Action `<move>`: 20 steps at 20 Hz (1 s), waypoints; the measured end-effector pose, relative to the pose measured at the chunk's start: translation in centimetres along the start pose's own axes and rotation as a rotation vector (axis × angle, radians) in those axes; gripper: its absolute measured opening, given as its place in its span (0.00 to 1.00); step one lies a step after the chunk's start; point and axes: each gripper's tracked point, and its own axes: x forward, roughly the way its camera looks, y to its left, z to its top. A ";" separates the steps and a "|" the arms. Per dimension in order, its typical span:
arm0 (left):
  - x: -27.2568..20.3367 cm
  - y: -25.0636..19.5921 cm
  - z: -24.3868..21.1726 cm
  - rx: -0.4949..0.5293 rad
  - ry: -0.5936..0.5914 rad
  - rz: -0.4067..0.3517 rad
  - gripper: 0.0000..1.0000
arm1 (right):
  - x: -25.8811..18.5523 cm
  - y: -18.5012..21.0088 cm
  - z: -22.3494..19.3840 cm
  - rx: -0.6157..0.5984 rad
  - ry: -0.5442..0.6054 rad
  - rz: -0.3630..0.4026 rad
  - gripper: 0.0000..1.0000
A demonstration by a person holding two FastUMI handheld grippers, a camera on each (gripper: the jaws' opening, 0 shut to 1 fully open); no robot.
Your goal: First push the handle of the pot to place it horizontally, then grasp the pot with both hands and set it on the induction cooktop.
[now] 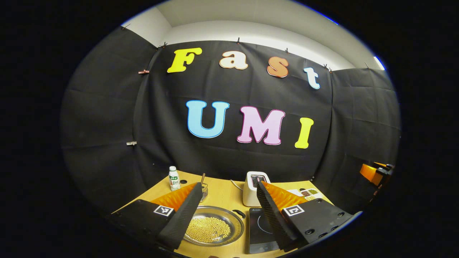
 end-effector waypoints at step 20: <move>2.3 3.8 -5.0 -0.074 0.183 -0.015 0.93 | -0.2 2.2 -1.8 -0.020 0.035 0.021 0.98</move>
